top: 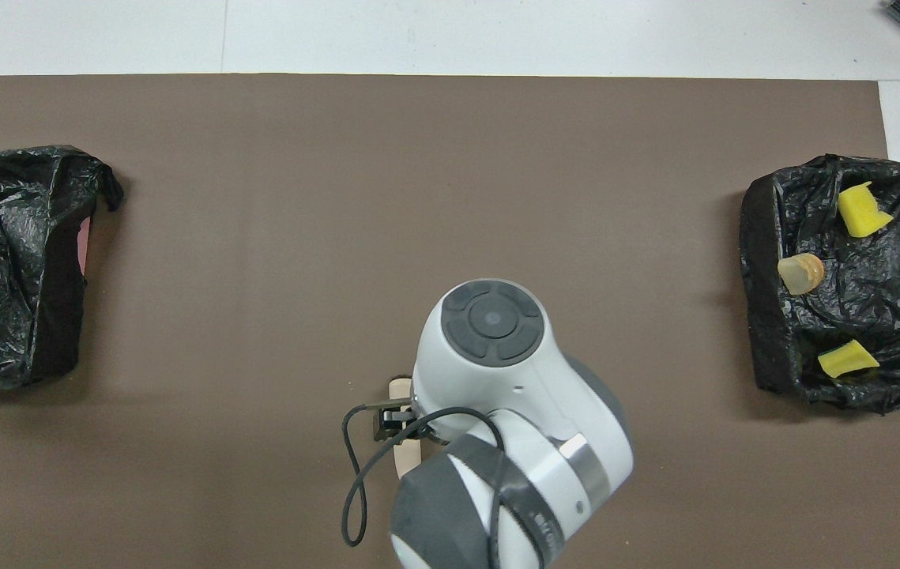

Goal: Sweep and dump trash in bin

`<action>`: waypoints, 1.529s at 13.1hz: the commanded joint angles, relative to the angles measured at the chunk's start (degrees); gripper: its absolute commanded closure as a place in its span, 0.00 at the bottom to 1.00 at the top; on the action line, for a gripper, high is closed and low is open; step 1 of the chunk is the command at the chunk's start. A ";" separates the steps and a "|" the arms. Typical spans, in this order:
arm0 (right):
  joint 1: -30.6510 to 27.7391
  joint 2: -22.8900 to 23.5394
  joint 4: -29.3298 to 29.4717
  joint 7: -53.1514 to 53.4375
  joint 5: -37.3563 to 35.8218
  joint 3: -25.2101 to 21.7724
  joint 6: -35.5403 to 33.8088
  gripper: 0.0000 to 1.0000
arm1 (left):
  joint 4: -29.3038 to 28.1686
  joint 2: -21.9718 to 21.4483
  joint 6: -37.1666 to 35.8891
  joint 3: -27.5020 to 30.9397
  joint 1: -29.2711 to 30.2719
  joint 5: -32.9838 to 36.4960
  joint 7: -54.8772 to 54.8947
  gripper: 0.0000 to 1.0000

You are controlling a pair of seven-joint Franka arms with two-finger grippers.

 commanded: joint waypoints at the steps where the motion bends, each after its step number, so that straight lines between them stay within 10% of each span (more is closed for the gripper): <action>1: -4.63 -0.82 4.89 -5.49 -4.34 0.50 -4.54 0.00 | 0.90 0.32 -1.39 0.18 -3.47 6.27 0.85 1.00; 12: -18.54 -7.68 7.62 -36.25 -13.15 -7.83 -9.29 0.00 | 0.99 -0.55 -9.04 0.09 -12.78 30.51 1.99 1.00; 18: -19.24 -7.68 9.13 -38.73 -19.23 -13.54 -12.99 0.00 | 5.38 -0.47 -11.16 -0.87 -18.94 32.04 4.72 1.00; 20: -19.24 -7.76 9.04 -37.68 -16.43 -16.88 -13.00 0.00 | 7.84 0.23 -10.98 -1.23 -19.48 23.05 2.54 1.00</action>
